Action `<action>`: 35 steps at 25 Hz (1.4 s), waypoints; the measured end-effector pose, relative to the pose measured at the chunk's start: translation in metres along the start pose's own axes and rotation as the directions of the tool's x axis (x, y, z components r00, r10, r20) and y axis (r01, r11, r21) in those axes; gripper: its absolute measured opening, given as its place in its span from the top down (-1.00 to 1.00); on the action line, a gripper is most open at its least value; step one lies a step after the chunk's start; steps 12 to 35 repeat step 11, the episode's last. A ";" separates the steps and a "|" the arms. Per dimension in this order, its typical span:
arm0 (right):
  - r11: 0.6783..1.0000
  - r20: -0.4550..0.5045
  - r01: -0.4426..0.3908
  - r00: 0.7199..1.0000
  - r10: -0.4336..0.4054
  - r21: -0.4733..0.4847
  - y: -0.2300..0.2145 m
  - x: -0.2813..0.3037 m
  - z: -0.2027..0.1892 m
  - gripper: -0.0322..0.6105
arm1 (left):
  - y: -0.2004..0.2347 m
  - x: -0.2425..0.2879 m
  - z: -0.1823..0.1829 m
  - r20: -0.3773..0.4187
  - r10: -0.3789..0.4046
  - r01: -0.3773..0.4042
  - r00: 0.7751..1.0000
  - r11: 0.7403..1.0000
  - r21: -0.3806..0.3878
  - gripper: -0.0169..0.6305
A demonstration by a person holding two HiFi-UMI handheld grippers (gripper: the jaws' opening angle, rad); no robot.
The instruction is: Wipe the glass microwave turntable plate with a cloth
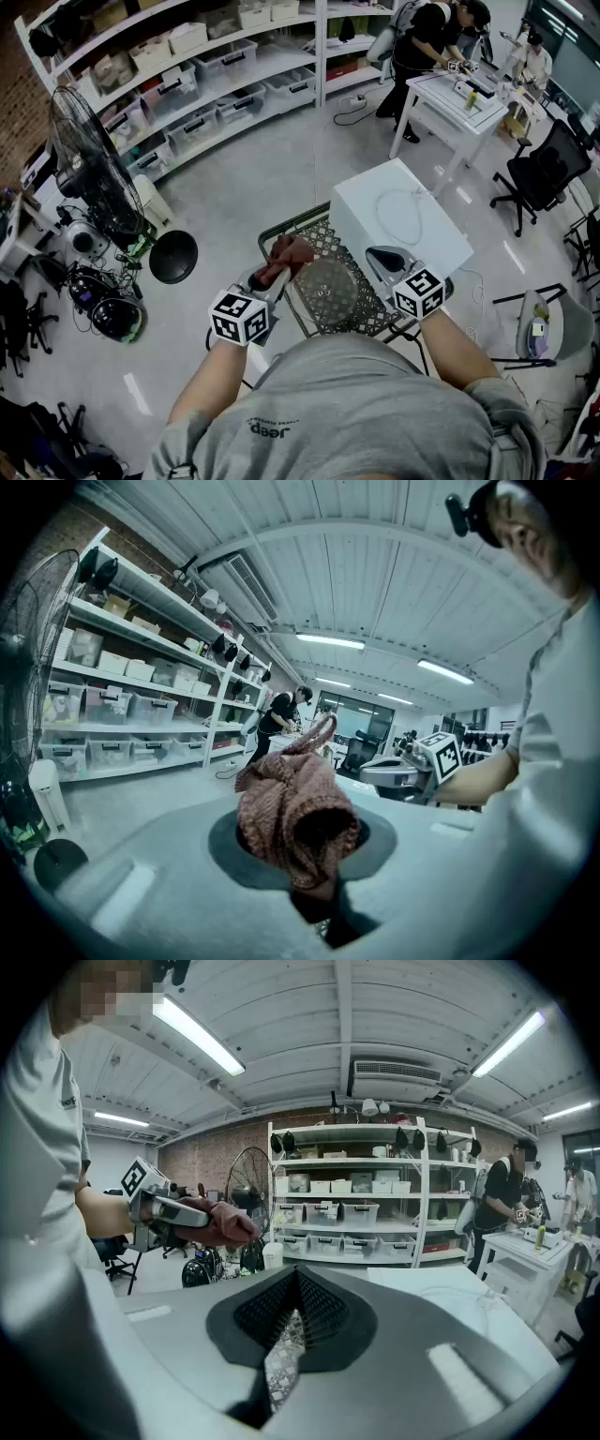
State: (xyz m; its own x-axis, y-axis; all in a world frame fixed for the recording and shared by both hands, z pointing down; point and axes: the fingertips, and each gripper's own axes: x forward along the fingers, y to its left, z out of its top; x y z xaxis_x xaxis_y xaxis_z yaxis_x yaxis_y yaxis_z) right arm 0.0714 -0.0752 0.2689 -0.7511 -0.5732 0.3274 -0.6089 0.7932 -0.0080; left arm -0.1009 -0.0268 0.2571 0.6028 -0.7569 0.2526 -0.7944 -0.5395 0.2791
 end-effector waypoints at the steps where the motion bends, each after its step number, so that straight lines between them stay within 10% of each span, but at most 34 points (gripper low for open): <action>1: 1.000 -0.001 0.000 1.000 0.000 -0.001 0.000 0.000 0.000 0.88 | 0.000 0.000 0.000 0.000 0.000 0.000 1.000 1.000 0.000 0.76; 35: 1.000 -0.009 0.004 1.000 -0.005 -0.014 -0.002 -0.002 -0.001 0.88 | -0.004 0.000 0.001 0.000 -0.004 0.004 1.000 1.000 0.000 0.76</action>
